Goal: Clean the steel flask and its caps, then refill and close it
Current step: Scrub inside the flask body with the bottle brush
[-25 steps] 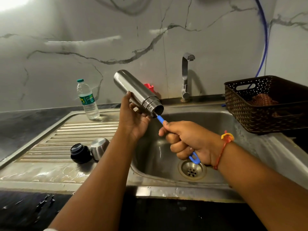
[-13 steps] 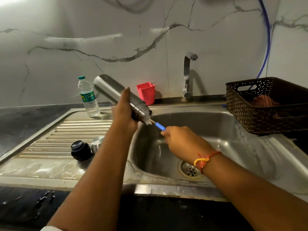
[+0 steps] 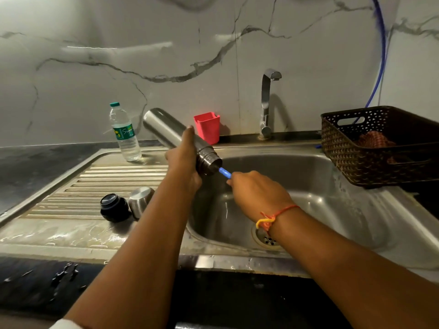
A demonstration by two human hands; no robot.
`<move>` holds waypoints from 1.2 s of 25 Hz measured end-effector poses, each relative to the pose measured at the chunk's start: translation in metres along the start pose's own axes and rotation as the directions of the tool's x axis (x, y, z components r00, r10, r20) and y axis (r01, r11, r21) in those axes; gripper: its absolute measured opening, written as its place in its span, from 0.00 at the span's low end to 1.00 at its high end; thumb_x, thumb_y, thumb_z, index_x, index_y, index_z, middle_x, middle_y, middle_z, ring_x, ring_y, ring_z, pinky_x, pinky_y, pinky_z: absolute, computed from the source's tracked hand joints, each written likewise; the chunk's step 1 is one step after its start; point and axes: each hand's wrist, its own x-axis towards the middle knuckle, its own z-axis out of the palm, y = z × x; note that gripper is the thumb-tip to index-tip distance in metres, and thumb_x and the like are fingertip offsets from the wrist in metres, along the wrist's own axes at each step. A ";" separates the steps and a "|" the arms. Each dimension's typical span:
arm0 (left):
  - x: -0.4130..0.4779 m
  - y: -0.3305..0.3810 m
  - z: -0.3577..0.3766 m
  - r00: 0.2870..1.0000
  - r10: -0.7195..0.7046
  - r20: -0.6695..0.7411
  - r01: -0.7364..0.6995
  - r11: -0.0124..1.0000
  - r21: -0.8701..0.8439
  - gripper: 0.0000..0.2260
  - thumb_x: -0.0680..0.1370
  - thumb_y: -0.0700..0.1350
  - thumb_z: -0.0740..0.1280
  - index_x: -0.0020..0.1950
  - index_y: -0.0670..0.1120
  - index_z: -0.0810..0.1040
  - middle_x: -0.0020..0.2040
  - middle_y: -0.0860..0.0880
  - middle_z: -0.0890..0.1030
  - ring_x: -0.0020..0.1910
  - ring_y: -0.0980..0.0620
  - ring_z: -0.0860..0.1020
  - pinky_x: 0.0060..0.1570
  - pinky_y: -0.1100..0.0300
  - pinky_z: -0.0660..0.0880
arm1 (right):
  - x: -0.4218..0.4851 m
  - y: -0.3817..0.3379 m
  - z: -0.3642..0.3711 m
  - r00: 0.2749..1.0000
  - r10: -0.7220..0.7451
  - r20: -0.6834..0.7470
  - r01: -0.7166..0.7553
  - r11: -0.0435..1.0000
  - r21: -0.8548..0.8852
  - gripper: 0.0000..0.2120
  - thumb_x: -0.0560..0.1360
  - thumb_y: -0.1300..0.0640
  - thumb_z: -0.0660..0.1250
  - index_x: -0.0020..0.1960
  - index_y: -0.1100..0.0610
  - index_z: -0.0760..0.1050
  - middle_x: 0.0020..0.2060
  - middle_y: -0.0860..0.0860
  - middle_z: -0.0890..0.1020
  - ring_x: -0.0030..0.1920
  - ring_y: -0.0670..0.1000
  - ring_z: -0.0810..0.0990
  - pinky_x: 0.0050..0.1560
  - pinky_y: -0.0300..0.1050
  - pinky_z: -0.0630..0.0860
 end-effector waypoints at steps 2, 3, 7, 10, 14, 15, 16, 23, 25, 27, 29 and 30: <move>-0.007 -0.005 0.007 0.996 -0.002 0.086 0.001 1.000 0.001 0.32 0.74 0.56 0.76 0.69 0.43 0.67 0.59 0.38 0.81 0.47 0.42 0.86 0.40 0.48 0.83 | 0.006 0.000 0.001 0.997 0.038 0.071 -0.049 0.986 0.157 0.15 0.83 0.47 0.54 0.53 0.53 0.77 0.42 0.55 0.79 0.38 0.56 0.76 0.36 0.46 0.67; -0.010 -0.003 0.009 0.991 0.008 0.137 -0.005 1.000 -0.020 0.30 0.75 0.57 0.75 0.69 0.43 0.68 0.59 0.38 0.81 0.49 0.42 0.86 0.44 0.46 0.84 | 0.007 0.004 -0.001 0.992 0.043 0.116 -0.074 0.956 0.285 0.14 0.83 0.47 0.55 0.47 0.52 0.76 0.37 0.52 0.77 0.34 0.52 0.74 0.33 0.44 0.65; -0.020 0.000 0.007 0.928 -0.005 0.373 0.079 0.980 -0.182 0.28 0.80 0.58 0.66 0.73 0.40 0.69 0.59 0.40 0.81 0.56 0.42 0.83 0.58 0.46 0.80 | 0.002 0.020 -0.016 0.896 -0.056 0.441 -0.411 0.272 0.870 0.15 0.83 0.48 0.56 0.44 0.55 0.73 0.25 0.47 0.62 0.21 0.44 0.57 0.21 0.35 0.54; -0.022 -0.005 0.005 0.838 -0.037 0.544 0.229 0.929 -0.290 0.32 0.79 0.57 0.68 0.75 0.39 0.67 0.62 0.39 0.78 0.61 0.41 0.79 0.67 0.48 0.75 | -0.003 0.023 -0.021 0.728 -0.373 0.576 -0.650 -0.109 0.752 0.14 0.82 0.47 0.57 0.43 0.55 0.72 0.25 0.45 0.60 0.20 0.41 0.56 0.18 0.32 0.53; -0.015 -0.005 0.004 0.882 -0.025 0.470 0.195 0.928 -0.316 0.35 0.75 0.56 0.75 0.74 0.40 0.66 0.53 0.41 0.81 0.49 0.44 0.83 0.52 0.50 0.82 | 0.002 0.016 -0.005 0.789 -0.189 0.584 -0.561 0.166 0.811 0.16 0.83 0.46 0.56 0.43 0.54 0.72 0.26 0.47 0.61 0.22 0.43 0.57 0.20 0.34 0.55; -0.014 -0.007 0.005 0.921 -0.034 0.387 0.142 0.957 -0.253 0.34 0.74 0.55 0.76 0.73 0.41 0.68 0.51 0.41 0.81 0.45 0.45 0.83 0.46 0.50 0.83 | 0.005 0.012 0.001 0.870 -0.048 0.491 -0.430 0.415 0.802 0.17 0.83 0.45 0.56 0.42 0.54 0.72 0.27 0.48 0.63 0.22 0.45 0.60 0.22 0.36 0.57; -0.012 -0.008 0.007 0.954 -0.033 0.297 0.091 0.979 -0.183 0.34 0.73 0.55 0.77 0.71 0.41 0.69 0.50 0.41 0.81 0.43 0.45 0.83 0.43 0.50 0.83 | 0.007 0.008 0.005 0.939 0.049 0.342 -0.285 0.667 0.689 0.17 0.83 0.45 0.56 0.41 0.53 0.73 0.28 0.49 0.67 0.24 0.48 0.66 0.26 0.39 0.61; 0.005 0.012 -0.004 0.998 0.010 -0.060 -0.023 0.977 -0.210 0.31 0.72 0.53 0.79 0.68 0.43 0.69 0.57 0.39 0.83 0.41 0.43 0.86 0.38 0.46 0.83 | -0.009 0.012 -0.003 1.000 -0.019 0.004 0.019 0.999 -0.046 0.11 0.84 0.46 0.52 0.50 0.48 0.70 0.33 0.49 0.71 0.30 0.50 0.67 0.32 0.47 0.64; 0.000 0.001 0.000 0.999 -0.026 -0.033 0.023 0.994 -0.109 0.31 0.72 0.53 0.78 0.68 0.43 0.68 0.56 0.39 0.82 0.43 0.42 0.86 0.39 0.45 0.84 | -0.004 0.006 0.000 0.999 -0.037 -0.019 0.036 0.996 -0.078 0.14 0.84 0.46 0.51 0.56 0.51 0.72 0.33 0.47 0.68 0.32 0.52 0.67 0.35 0.48 0.66; -0.002 0.004 0.002 0.999 -0.044 -0.008 0.043 0.994 -0.101 0.32 0.72 0.54 0.78 0.68 0.43 0.68 0.56 0.39 0.82 0.43 0.42 0.85 0.37 0.47 0.83 | -0.001 0.008 0.003 0.999 -0.039 -0.014 0.038 0.997 -0.064 0.15 0.84 0.46 0.51 0.58 0.52 0.72 0.33 0.47 0.66 0.31 0.51 0.67 0.34 0.48 0.66; 0.000 0.016 0.000 0.996 0.027 -0.081 -0.037 0.991 -0.131 0.31 0.74 0.54 0.77 0.69 0.44 0.66 0.56 0.40 0.80 0.44 0.43 0.85 0.39 0.46 0.84 | -0.002 0.014 0.002 0.999 -0.037 -0.012 0.036 0.997 -0.073 0.15 0.84 0.45 0.50 0.56 0.51 0.72 0.32 0.47 0.67 0.29 0.49 0.66 0.31 0.47 0.63; -0.001 0.017 0.001 0.992 0.059 -0.112 -0.072 0.991 -0.116 0.30 0.75 0.53 0.76 0.69 0.45 0.65 0.56 0.40 0.79 0.45 0.43 0.84 0.42 0.44 0.84 | -0.002 0.016 0.001 0.999 -0.032 -0.015 0.031 0.996 -0.085 0.15 0.84 0.45 0.50 0.55 0.51 0.72 0.33 0.48 0.69 0.29 0.49 0.67 0.31 0.46 0.63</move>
